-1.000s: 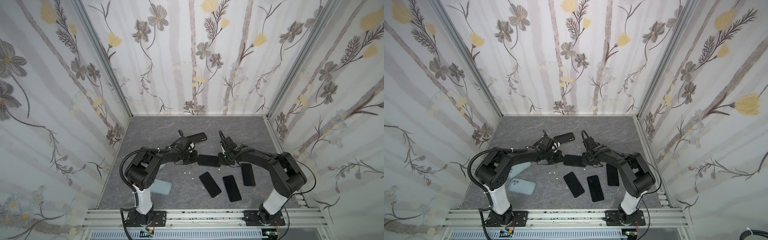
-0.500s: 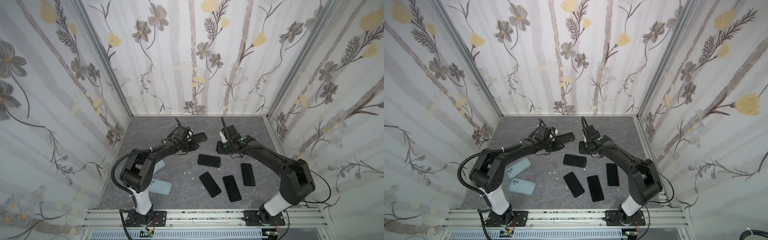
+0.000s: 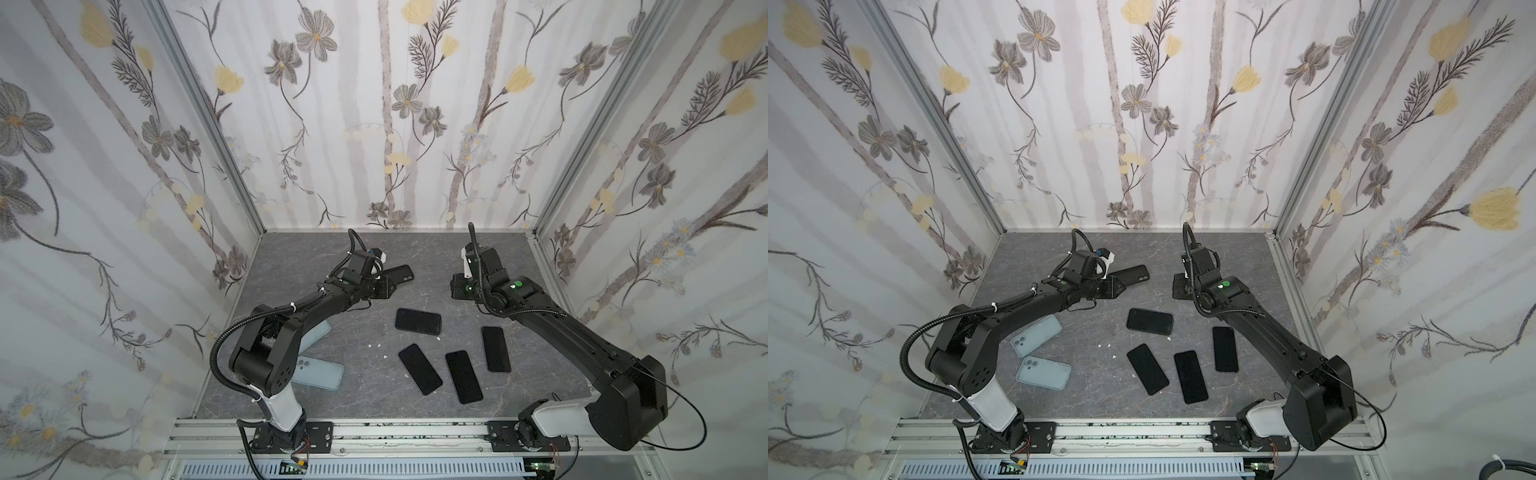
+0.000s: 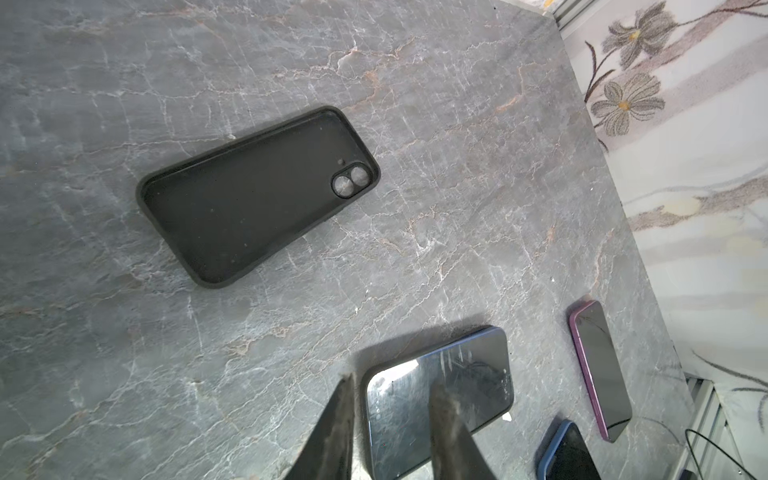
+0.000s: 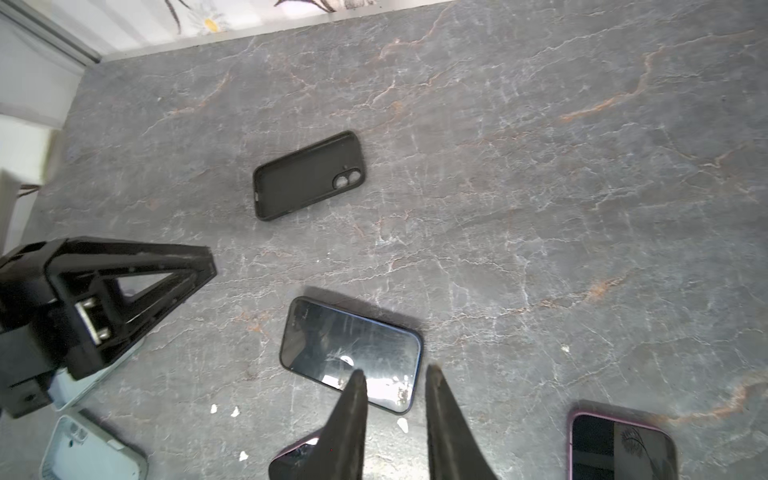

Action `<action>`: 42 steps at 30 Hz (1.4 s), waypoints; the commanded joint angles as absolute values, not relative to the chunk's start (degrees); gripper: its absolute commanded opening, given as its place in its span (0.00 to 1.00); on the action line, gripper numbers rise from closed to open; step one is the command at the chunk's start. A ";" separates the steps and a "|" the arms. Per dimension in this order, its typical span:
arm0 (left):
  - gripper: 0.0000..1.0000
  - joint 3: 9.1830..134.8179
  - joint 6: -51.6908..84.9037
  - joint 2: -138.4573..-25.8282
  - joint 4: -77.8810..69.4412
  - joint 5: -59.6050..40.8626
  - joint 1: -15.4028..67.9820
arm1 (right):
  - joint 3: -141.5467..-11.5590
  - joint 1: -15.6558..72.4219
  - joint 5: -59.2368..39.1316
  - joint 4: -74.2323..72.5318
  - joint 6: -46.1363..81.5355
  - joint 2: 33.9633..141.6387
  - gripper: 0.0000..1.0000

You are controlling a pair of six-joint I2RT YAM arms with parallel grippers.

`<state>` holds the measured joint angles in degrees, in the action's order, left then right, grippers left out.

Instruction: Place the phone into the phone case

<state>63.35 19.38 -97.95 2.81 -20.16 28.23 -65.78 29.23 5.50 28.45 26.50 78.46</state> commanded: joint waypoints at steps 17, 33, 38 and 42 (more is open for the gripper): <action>0.31 64.34 20.47 -96.50 2.67 -15.64 27.71 | -71.09 27.38 -10.80 26.46 31.90 86.48 0.31; 0.38 65.38 22.44 -99.48 8.42 -21.33 26.99 | -64.22 27.68 -8.78 31.33 29.66 87.72 0.32; 0.38 65.87 22.92 -102.01 8.61 -22.82 27.00 | -60.92 27.52 -8.86 29.18 29.64 90.07 0.31; 0.38 66.25 23.95 -103.81 8.26 -24.47 26.98 | -61.27 27.55 -10.71 27.09 29.71 94.75 0.29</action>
<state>65.52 22.83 -102.80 8.62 -22.24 27.07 -61.06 27.57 -9.52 29.82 29.93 92.16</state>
